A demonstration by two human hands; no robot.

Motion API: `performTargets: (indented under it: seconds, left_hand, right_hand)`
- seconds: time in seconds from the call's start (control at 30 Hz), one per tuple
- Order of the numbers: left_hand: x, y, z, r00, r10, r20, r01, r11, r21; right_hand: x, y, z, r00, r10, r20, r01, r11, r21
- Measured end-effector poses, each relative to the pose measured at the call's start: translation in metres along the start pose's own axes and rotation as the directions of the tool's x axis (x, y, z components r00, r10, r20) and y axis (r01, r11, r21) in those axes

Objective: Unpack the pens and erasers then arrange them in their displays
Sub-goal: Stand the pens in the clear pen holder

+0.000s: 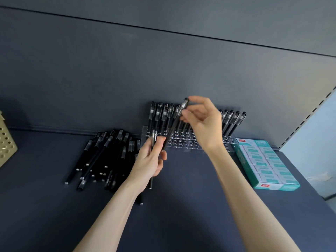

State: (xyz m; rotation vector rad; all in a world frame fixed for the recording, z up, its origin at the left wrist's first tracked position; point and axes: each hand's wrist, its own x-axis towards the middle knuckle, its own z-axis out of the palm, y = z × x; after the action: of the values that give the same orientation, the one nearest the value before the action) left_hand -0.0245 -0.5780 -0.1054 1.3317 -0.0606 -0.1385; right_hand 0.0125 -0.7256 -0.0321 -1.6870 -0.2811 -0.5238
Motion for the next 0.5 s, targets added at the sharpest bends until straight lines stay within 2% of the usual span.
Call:
performTargets:
  seconds: [0.1,0.17,0.27,0.4,0.5]
  left_hand:
    - [0.004,-0.001,-0.003,0.997,0.001,-0.076,-0.005,0.998,-0.055]
    - [0.005,-0.002,-0.003,0.995,0.008,-0.104,-0.021,0.992,-0.128]
    - [0.004,-0.003,-0.003,0.992,0.055,-0.111,-0.067,0.991,-0.115]
    - [0.004,0.000,-0.005,0.991,0.098,-0.091,-0.100,0.995,-0.022]
    - [0.005,0.001,-0.006,0.992,0.061,-0.110,-0.073,0.991,-0.111]
  right_hand:
    - [0.013,0.000,0.001,0.987,-0.098,-0.127,0.082,0.989,-0.127]
    - [0.018,0.004,0.006,0.978,-0.145,-0.153,0.115,0.976,-0.186]
    - [0.018,0.013,0.014,0.965,-0.226,-0.133,0.184,0.945,-0.271]
    - [0.017,0.021,0.020,0.960,-0.255,-0.114,0.213,0.933,-0.290]
    - [0.017,0.025,0.022,0.963,-0.252,-0.098,0.210,0.925,-0.318]
